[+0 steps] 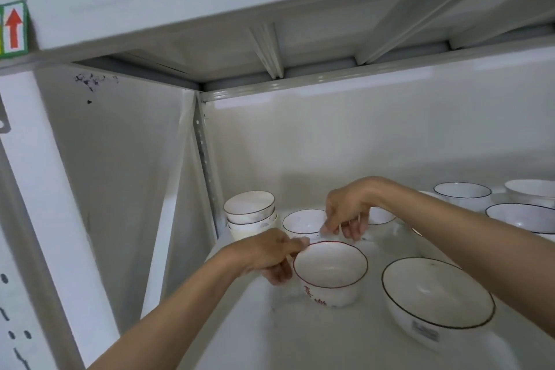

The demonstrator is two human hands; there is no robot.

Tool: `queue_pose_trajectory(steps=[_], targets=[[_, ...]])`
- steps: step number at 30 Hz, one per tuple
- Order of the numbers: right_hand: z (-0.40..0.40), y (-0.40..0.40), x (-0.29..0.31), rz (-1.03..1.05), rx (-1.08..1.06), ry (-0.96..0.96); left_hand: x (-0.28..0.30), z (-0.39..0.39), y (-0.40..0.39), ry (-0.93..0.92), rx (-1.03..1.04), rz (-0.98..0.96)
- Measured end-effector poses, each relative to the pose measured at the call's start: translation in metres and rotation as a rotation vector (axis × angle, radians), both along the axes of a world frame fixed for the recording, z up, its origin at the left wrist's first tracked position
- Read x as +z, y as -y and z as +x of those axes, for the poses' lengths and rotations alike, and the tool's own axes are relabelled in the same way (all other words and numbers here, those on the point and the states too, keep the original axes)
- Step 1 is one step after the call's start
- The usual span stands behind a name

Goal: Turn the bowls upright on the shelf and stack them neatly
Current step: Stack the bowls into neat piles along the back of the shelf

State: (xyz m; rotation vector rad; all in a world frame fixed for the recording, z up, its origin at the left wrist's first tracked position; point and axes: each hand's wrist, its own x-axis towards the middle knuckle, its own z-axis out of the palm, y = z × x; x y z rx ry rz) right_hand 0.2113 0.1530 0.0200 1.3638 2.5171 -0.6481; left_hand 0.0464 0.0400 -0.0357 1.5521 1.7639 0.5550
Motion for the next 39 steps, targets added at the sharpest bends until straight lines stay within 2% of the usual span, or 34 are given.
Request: queue_pose_trajectory(steps=[2, 6, 10, 13, 17, 23, 29, 39], targets=[[0.014, 0.001, -0.01, -0.11, -0.004, 0.025, -0.008, 0.005, 0.001, 0.059, -0.039, -0.079], [0.031, 0.0, -0.033, -0.401, 0.029, -0.049, -0.017, 0.014, 0.004, 0.21, -0.072, -0.175], [0.037, -0.002, -0.042, -0.497, 0.034, -0.191, -0.011, 0.021, 0.006, 0.267, -0.08, -0.174], [0.038, -0.005, -0.034, -0.432, 0.009, -0.288, -0.004, 0.024, 0.001, 0.282, -0.01, -0.09], [0.037, -0.012, -0.014, -0.314, -0.08, -0.504, 0.012, 0.019, -0.01, 0.418, 0.14, 0.1], [0.012, -0.028, -0.005, -0.03, -0.285, -0.784, 0.026, 0.015, -0.024, 0.594, 0.345, 0.339], [-0.012, -0.044, -0.021, 0.175, -0.352, -0.711, 0.011, 0.014, -0.037, 0.556, 0.422, 0.413], [-0.026, -0.048, -0.041, 0.254, -0.333, -0.533, -0.007, 0.012, -0.041, 0.474, 0.429, 0.357]])
